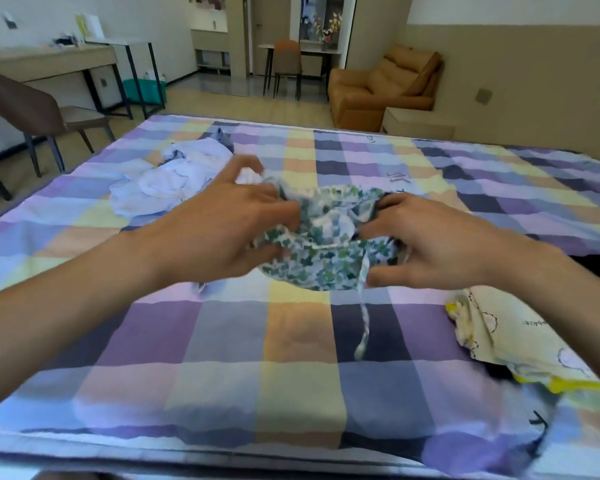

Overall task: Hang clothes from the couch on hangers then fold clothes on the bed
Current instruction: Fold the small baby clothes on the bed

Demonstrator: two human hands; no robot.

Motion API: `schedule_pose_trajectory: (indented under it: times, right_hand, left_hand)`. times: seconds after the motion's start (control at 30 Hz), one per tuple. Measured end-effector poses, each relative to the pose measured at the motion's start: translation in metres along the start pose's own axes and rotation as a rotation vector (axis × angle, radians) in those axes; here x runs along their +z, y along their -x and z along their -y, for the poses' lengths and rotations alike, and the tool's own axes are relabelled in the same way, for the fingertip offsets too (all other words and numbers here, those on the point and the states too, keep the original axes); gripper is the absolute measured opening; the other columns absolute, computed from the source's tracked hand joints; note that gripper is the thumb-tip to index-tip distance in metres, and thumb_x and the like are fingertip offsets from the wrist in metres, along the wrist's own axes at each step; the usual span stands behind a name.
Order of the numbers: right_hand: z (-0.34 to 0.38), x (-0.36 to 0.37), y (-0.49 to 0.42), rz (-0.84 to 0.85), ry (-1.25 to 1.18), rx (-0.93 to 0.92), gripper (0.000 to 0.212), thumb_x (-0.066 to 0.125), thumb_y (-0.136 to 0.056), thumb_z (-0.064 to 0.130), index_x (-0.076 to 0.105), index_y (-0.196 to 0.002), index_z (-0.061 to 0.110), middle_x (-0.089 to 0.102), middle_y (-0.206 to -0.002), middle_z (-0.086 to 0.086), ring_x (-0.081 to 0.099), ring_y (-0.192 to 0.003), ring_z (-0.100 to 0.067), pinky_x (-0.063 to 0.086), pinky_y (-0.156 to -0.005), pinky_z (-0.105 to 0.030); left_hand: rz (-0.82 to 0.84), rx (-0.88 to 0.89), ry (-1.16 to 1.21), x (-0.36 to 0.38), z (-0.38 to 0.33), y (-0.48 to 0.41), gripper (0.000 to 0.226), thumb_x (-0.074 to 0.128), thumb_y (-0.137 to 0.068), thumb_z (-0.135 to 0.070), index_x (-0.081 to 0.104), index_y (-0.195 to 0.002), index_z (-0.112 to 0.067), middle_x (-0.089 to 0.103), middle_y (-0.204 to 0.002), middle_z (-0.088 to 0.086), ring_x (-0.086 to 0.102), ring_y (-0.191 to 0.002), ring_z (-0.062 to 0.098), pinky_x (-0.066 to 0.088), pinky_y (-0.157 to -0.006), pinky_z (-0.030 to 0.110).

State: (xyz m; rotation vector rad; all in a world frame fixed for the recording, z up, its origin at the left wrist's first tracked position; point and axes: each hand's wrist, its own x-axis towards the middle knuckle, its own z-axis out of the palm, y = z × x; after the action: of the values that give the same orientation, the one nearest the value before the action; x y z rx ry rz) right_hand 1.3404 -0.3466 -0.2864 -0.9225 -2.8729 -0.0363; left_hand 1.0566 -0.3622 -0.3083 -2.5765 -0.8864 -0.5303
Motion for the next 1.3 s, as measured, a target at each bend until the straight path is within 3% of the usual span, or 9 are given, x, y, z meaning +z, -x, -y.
schedule_pose_trajectory:
  times: [0.1,0.2,0.37,0.5,0.7,0.83,0.97,1.13,1.3]
  right_hand:
    - [0.0,-0.012,0.002,-0.081,-0.28,0.068,0.029,0.066,-0.089,0.061,0.06,-0.075,0.037,0.05,-0.067,0.008,0.05,-0.067,-0.015,0.043,-0.063,-0.039]
    - [-0.001,-0.018,0.002,-0.086,-0.501,0.114,0.01,0.071,-0.087,0.059,0.067,-0.092,0.052,0.066,-0.094,0.03,0.063,-0.094,0.002,0.047,-0.091,-0.027]
    - [-0.002,-0.024,-0.005,-0.167,-0.686,0.103,0.051,0.064,-0.088,0.052,0.063,-0.083,0.001,0.049,-0.077,-0.013,0.047,-0.069,-0.028,0.038,-0.073,-0.051]
    - [-0.021,-0.023,0.004,-0.218,-0.782,0.176,0.079,0.065,-0.085,0.061,0.05,-0.081,-0.016,0.043,-0.081,-0.035,0.046,-0.076,-0.041,0.041,-0.081,-0.055]
    - [-0.045,-0.044,0.0,-0.122,-0.454,0.271,0.031,0.073,-0.082,0.054,0.08,-0.082,0.023,0.073,-0.09,0.003,0.065,-0.09,-0.017,0.049,-0.089,-0.04]
    - [-0.043,-0.102,-0.011,-0.379,-0.377,0.212,0.024,0.076,-0.087,0.031,0.076,-0.08,0.008,0.071,-0.079,-0.006,0.065,-0.074,-0.022,0.047,-0.063,-0.019]
    - [-0.049,-0.132,-0.017,-0.706,-0.472,0.129,0.023,0.065,-0.098,0.022,0.071,-0.082,0.005,0.069,-0.064,0.011,0.059,-0.056,-0.003,0.045,-0.053,-0.02]
    - [-0.066,-0.068,-0.042,-0.085,-0.042,0.194,0.033,0.06,-0.1,0.011,0.057,-0.076,0.034,0.055,-0.068,0.014,0.055,-0.066,0.006,0.035,-0.066,-0.031]
    - [-0.042,-0.144,-0.046,-0.36,-0.106,0.241,0.022,0.059,-0.099,0.016,0.067,-0.078,0.015,0.061,-0.062,0.006,0.05,-0.055,-0.002,0.042,-0.059,-0.026]
  left_hand:
    - [-0.254,-0.227,0.064,0.003,0.009,-0.001,0.019,0.055,-0.098,-0.027,0.07,-0.1,-0.015,0.06,-0.11,0.004,0.053,-0.105,0.026,0.028,-0.096,0.038]
    - [-0.407,-0.505,0.281,0.016,0.012,-0.006,0.014,0.058,-0.099,-0.011,0.071,-0.103,-0.012,0.06,-0.102,0.006,0.055,-0.093,0.021,0.044,-0.08,0.035]
    - [-0.367,-0.883,1.006,0.024,0.01,-0.028,0.029,0.051,-0.101,-0.004,0.074,-0.083,-0.009,0.072,-0.082,0.008,0.063,-0.072,0.015,0.05,-0.071,0.03]
    - [-0.287,-0.809,1.86,0.009,0.021,-0.028,0.034,0.05,-0.092,-0.014,0.076,-0.07,-0.009,0.076,-0.086,0.006,0.071,-0.083,0.019,0.058,-0.083,0.031]
    - [0.327,-0.278,0.422,-0.021,0.054,-0.041,0.052,0.06,-0.087,-0.057,0.065,-0.078,-0.006,0.06,-0.069,0.006,0.055,-0.061,0.022,0.046,-0.063,0.049]
    - [0.071,-0.236,0.295,-0.095,0.047,-0.081,0.021,0.064,-0.098,-0.038,0.071,-0.092,-0.019,0.067,-0.084,-0.014,0.065,-0.079,-0.007,0.047,-0.069,0.022]
    - [-0.256,-0.099,0.188,-0.13,0.057,-0.092,0.03,0.06,-0.1,-0.036,0.067,-0.088,-0.009,0.066,-0.078,0.007,0.065,-0.075,0.015,0.05,-0.073,0.036]
    - [0.214,-0.199,0.082,-0.057,0.088,-0.067,0.048,0.046,-0.1,-0.055,0.06,-0.072,-0.017,0.052,-0.059,-0.005,0.049,-0.052,0.009,0.039,-0.058,0.031]
    - [-0.036,-0.105,0.0,-0.128,0.086,-0.099,0.037,0.045,-0.097,-0.048,0.059,-0.08,-0.019,0.053,-0.062,0.002,0.052,-0.053,0.019,0.038,-0.057,0.03]
